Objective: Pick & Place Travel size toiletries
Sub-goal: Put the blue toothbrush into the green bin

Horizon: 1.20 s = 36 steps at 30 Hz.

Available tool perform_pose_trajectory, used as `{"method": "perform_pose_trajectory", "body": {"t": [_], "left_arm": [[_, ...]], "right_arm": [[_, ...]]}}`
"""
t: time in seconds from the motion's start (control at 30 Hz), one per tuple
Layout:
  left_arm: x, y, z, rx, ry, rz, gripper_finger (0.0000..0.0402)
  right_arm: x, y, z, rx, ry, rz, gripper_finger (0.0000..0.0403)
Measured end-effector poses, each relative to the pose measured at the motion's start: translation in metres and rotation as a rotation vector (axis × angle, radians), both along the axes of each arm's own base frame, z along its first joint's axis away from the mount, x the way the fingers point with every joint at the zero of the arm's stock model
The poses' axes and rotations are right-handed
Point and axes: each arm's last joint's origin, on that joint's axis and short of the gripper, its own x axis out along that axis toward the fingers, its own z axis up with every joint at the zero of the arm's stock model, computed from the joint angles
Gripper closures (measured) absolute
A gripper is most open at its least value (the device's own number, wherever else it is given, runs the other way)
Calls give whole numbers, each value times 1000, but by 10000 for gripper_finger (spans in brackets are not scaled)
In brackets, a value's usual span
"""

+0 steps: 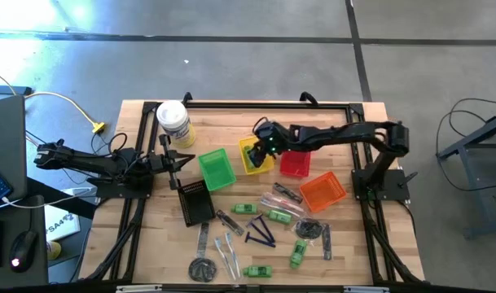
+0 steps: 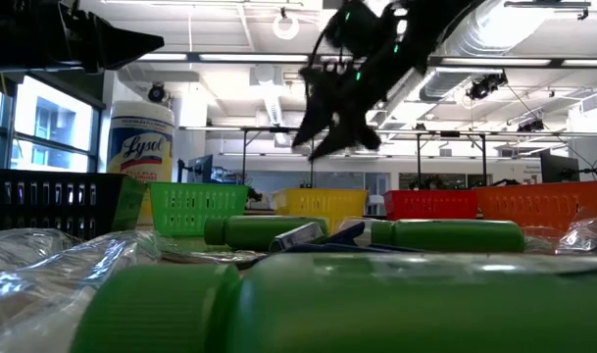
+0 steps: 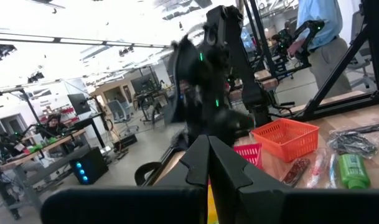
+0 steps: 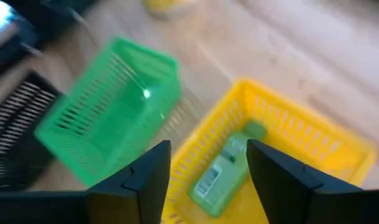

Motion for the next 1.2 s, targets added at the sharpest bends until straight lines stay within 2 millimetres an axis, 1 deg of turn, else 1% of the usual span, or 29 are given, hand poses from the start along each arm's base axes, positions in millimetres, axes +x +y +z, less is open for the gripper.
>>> {"method": "perform_pose_trajectory", "body": {"t": [0.07, 0.2, 0.33, 0.43, 0.53, 0.63, 0.73, 0.9, 0.97, 1.03, 1.13, 1.2], "left_arm": [[0, 0, 0, 0, 0, 0, 402], [0, 1, 0, -6, 0, 21, 402], [0, 2, 0, -15, 2, 57, 402], [0, 2, 0, -18, 3, 70, 402], [-1, 2, 0, -20, 2, 74, 402], [-1, 2, 0, -20, 2, 74, 402], [-1, 2, 0, -20, 2, 74, 402], [-1, 2, 0, -20, 2, 74, 402], [0, 2, 0, -23, 4, 73, 402], [0, 2, -1, -18, 14, 75, 402], [0, 2, -1, -16, 14, 83, 402], [-1, 2, 0, -18, 3, 83, 402]], "right_arm": [[-5, 7, 24, -89, -71, 31, 213], [-25, 28, 71, -312, -205, 101, 240], [-60, 40, 106, -405, -435, 237, 277], [-95, 38, 115, -424, -586, 305, 308], [-124, 37, 108, -420, -651, 320, 340], [-143, 42, 90, -392, -649, 350, 372], [-160, 47, 74, -381, -706, 404, 395], [-178, 55, 46, -395, -787, 456, 399], [-186, 56, 38, -415, -827, 472, 400], [-198, 56, 31, -446, -860, 481, 400], [-214, 52, 24, -494, -903, 438, 399], [-222, 50, 15, -494, -887, 415, 399]]}}
